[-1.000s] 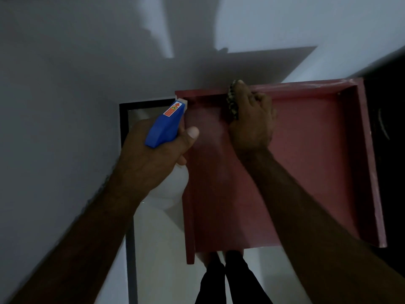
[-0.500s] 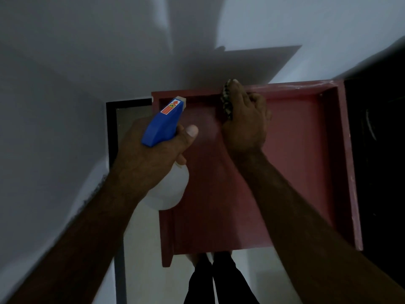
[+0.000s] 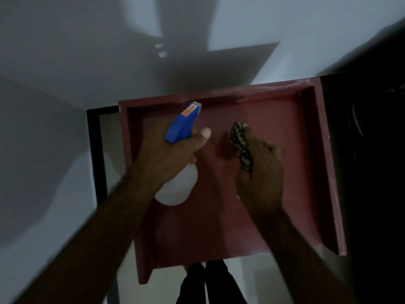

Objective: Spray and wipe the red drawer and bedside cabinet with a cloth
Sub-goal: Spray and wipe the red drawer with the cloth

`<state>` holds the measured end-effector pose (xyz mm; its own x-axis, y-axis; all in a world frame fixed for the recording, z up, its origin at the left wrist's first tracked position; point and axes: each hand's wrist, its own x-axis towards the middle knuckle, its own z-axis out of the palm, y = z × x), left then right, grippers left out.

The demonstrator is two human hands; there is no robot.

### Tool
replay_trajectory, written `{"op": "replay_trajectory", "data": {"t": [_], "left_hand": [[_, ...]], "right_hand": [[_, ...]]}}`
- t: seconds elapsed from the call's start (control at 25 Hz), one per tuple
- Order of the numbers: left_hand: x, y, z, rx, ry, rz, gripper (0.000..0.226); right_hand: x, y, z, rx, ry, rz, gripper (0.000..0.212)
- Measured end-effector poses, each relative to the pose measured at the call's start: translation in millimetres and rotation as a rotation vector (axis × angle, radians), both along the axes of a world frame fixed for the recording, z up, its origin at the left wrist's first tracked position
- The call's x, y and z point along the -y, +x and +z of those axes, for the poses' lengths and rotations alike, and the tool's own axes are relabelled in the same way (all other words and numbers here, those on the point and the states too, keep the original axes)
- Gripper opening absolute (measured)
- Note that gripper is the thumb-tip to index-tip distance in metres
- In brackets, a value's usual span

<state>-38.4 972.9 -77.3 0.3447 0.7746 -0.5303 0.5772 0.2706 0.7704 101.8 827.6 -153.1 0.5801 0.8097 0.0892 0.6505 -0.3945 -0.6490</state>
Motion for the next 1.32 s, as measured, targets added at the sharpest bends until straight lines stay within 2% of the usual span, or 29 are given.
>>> {"op": "replay_trajectory", "data": {"t": [0.2, 0.44, 0.52, 0.6, 0.92, 1.08, 1.32], "left_hand": [[0, 23, -10, -0.029, -0.01, 0.022, 0.027], [-4, 31, -19, -0.132, -0.004, 0.004, 0.041], [-5, 34, -20, -0.149, -0.008, -0.011, 0.038], [-5, 37, -19, -0.139, 0.006, -0.038, 0.034], [-7, 60, -15, -0.097, 0.059, -0.158, 0.049], [-4, 72, -13, -0.059, 0.031, -0.151, 0.042], [1, 86, -10, -0.092, 0.048, -0.166, 0.044]], "right_hand": [[8, 6, -2, -0.031, -0.03, 0.049, 0.077], [11, 2, -3, -0.055, -0.017, 0.059, 0.077], [13, 3, -2, -0.073, -0.019, 0.054, 0.079], [16, 3, -2, -0.083, -0.02, 0.031, 0.079], [24, 8, -6, -0.102, -0.011, 0.0, 0.08], [29, 14, -7, -0.115, -0.001, -0.021, 0.08], [32, 23, -9, -0.122, 0.027, -0.05, 0.082]]}}
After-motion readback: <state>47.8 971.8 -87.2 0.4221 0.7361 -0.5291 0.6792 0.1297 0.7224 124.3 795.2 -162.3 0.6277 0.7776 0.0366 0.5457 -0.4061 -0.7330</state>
